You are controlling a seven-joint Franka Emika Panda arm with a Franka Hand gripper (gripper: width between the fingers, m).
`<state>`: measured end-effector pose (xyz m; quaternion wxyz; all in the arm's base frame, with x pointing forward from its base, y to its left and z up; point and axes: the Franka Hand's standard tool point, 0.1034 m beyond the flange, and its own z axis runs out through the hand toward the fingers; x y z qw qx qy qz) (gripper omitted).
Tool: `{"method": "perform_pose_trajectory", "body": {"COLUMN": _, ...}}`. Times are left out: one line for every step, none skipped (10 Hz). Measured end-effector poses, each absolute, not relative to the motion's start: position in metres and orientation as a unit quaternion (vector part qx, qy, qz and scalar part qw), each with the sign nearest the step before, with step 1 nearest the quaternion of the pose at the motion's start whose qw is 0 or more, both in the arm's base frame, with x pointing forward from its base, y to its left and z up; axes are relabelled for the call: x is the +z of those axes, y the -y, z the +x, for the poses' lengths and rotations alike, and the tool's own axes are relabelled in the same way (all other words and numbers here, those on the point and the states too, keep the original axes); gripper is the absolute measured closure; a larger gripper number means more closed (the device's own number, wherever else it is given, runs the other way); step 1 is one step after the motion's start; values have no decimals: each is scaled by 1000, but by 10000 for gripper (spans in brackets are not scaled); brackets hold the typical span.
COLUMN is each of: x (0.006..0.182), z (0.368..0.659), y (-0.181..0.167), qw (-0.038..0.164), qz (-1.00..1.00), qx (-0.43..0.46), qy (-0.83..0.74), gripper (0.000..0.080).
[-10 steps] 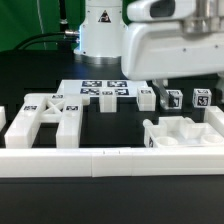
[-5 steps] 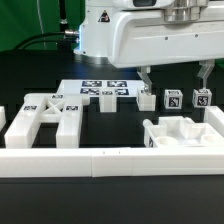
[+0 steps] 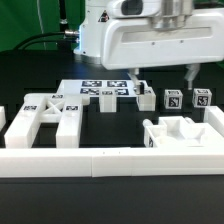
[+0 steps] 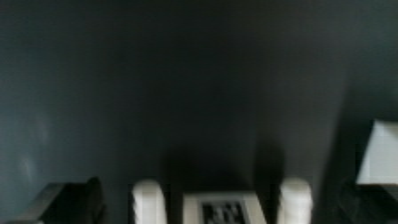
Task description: Assemble chair
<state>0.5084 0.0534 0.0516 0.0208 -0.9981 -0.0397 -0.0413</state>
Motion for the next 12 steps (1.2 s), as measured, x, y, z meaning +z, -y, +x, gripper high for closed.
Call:
{"method": "perform_pose_trajectory", "body": {"x": 47, "z": 499, "y": -49, "qw": 18, "qz": -998, "qx": -40, "qy": 41, "gripper": 151}}
{"method": "perform_pose_trajectory", "body": {"x": 48, "z": 500, "y": -50, "qw": 19, "qz": -998, "qx": -37, "qy": 42, "gripper": 151}}
{"method": "perform_pose_trajectory", "body": {"x": 48, "z": 499, "y": -51, "qw": 20, "qz": -999, "qx": -25, "qy": 42, "gripper": 151}}
{"method": "perform_pose_trajectory", "body": {"x": 47, "z": 499, "y": -51, "qw": 20, "qz": -999, "qx": -20, "qy": 42, "gripper": 151}}
{"method": "perform_pose_trajectory", "body": {"x": 46, "z": 495, "y": -51, "qw": 21, "qz": -999, "qx": -1, "qy": 41, "gripper": 151}}
{"method": "perform_pose_trajectory", "body": {"x": 43, "z": 485, "y": -49, "qw": 21, "qz": -998, "qx": 52, "qy": 15, "gripper": 151}}
{"method": "perform_pose_trajectory", "body": {"x": 44, "z": 478, "y": -43, "qw": 19, "qz": -994, "qx": 104, "qy": 2, "gripper": 151}}
{"method": "perform_pose_trajectory", "body": {"x": 43, "z": 478, "y": -38, "qw": 17, "qz": -992, "qx": 128, "qy": -3, "gripper": 151}}
{"method": "perform_pose_trajectory", "body": {"x": 43, "z": 472, "y": -35, "qw": 18, "qz": -985, "qx": 170, "qy": -2, "gripper": 151}}
{"method": "perform_pose_trajectory", "body": {"x": 43, "z": 472, "y": -36, "qw": 19, "qz": -978, "qx": 209, "qy": 0, "gripper": 151}}
{"method": "perform_pose_trajectory", "body": {"x": 42, "z": 472, "y": -37, "qw": 20, "qz": -970, "qx": 241, "qy": 1, "gripper": 151}}
{"method": "perform_pose_trajectory", "body": {"x": 41, "z": 470, "y": -38, "qw": 20, "qz": -959, "qx": 282, "qy": 2, "gripper": 151}}
